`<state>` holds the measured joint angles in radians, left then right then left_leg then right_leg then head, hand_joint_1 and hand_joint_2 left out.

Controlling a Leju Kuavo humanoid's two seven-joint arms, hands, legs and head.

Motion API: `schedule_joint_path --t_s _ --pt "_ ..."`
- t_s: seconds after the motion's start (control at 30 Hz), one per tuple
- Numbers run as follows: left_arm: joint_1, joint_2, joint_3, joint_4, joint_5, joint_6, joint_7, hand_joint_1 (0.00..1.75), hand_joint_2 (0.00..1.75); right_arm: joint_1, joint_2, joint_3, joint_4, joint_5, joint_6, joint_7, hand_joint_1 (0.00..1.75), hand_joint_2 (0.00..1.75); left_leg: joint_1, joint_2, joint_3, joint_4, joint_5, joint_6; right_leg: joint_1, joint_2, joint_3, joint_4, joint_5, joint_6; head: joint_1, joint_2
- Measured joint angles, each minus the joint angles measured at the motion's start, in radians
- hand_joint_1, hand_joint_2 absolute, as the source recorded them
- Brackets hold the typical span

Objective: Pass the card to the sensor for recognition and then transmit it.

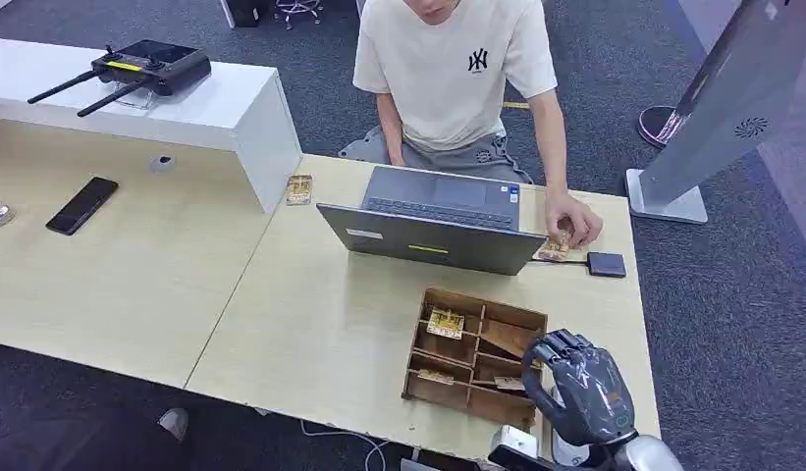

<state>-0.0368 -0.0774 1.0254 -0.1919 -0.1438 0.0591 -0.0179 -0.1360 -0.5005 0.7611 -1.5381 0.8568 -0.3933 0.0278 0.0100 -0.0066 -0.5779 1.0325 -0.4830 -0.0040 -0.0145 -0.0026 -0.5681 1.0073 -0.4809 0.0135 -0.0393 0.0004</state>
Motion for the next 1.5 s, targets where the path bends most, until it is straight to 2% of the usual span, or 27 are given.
schedule_joint_path --t_s 0.07,0.13,0.3,0.4,0.53,0.63,0.83,1.03,1.07,1.3,1.37,1.5 --pt "0.000 0.000 0.000 0.000 0.000 -0.003 0.000 0.00 1.75 0.002 0.000 0.004 0.000 -0.020 0.015 -0.008 0.98 1.75 0.000 0.000 0.000 0.000 0.000 0.000 0.000 0.000 0.000 0.000 0.000 0.000 0.000 0.000" --pt "0.000 0.000 0.000 0.000 -0.003 -0.005 0.000 0.00 1.75 0.004 0.000 0.008 0.000 -0.036 0.027 -0.018 0.87 1.75 0.000 0.000 0.000 0.000 0.000 0.000 0.000 0.000 0.000 0.000 0.000 0.000 0.000 0.000" --pt "0.000 0.000 0.000 0.000 -0.003 -0.007 -0.001 0.00 1.75 0.005 0.000 0.020 0.000 -0.055 0.042 -0.021 0.82 1.75 0.000 0.000 0.000 0.000 0.000 0.000 0.000 0.000 0.000 0.000 0.000 0.000 0.000 0.000" --pt "0.000 0.000 0.000 0.000 -0.003 -0.007 -0.001 0.00 1.75 0.005 0.000 0.025 0.000 -0.057 0.044 -0.021 0.87 1.75 0.000 0.000 0.000 0.000 0.000 0.000 0.000 0.000 0.000 0.000 0.000 0.000 0.000 0.000" --pt "0.000 0.000 0.000 0.000 -0.003 -0.008 -0.002 0.00 1.75 0.005 0.000 0.030 0.000 -0.057 0.044 -0.021 0.86 1.75 0.000 0.000 0.000 0.000 0.000 0.000 0.000 0.000 0.000 0.000 0.000 0.000 0.000 0.000" --pt "0.000 0.000 0.000 0.000 -0.003 -0.008 -0.002 0.00 1.75 0.005 0.000 0.034 0.000 -0.057 0.044 -0.021 0.99 1.75 0.000 0.000 0.000 0.000 0.000 0.000 0.000 0.000 0.000 0.000 0.000 0.000 0.000 0.000" --pt "0.000 0.000 0.000 0.000 -0.003 -0.008 -0.002 0.00 1.75 0.005 0.000 0.040 0.000 -0.064 0.045 -0.021 0.99 1.75 0.000 0.000 0.000 0.000 0.000 0.000 0.000 0.000 0.000 0.000 0.000 0.000 0.000 0.000" --pt "0.000 0.000 0.001 0.000 -0.003 -0.010 -0.002 0.00 1.75 0.005 0.000 0.041 0.000 -0.068 0.049 -0.020 0.94 1.75 0.000 0.000 0.000 0.000 0.000 0.000 0.000 0.000 0.000 0.000 0.000 0.000 0.000 0.000" --pt "0.000 0.000 0.001 0.000 -0.002 -0.010 -0.002 0.00 1.75 0.005 0.000 0.042 0.000 -0.069 0.050 -0.020 0.89 1.75 0.000 0.000 0.000 0.000 0.000 0.000 0.000 0.000 0.000 0.000 0.000 0.000 0.000 0.000" --pt "0.000 0.000 0.003 0.000 -0.003 -0.014 -0.002 0.00 1.75 0.005 -0.003 0.050 0.000 -0.082 0.066 -0.018 0.89 1.75 0.000 0.000 0.000 0.000 0.000 0.000 0.000 0.000 0.000 0.000 0.000 0.000 0.000 0.000" --pt "0.000 0.000 0.003 0.000 -0.003 -0.014 -0.002 0.00 1.75 0.005 -0.005 0.054 0.000 -0.083 0.066 -0.018 0.80 1.75 0.000 0.000 0.000 0.000 0.000 0.000 0.000 0.000 0.000 0.000 0.000 0.000 0.000 0.000" --pt "0.000 0.000 0.004 0.000 -0.003 -0.014 -0.002 0.00 1.75 0.005 -0.007 0.060 0.000 -0.086 0.068 -0.018 0.82 1.75 0.000 0.000 0.000 0.000 0.000 0.000 0.000 0.000 0.000 0.000 0.000 0.000 0.000 0.000"
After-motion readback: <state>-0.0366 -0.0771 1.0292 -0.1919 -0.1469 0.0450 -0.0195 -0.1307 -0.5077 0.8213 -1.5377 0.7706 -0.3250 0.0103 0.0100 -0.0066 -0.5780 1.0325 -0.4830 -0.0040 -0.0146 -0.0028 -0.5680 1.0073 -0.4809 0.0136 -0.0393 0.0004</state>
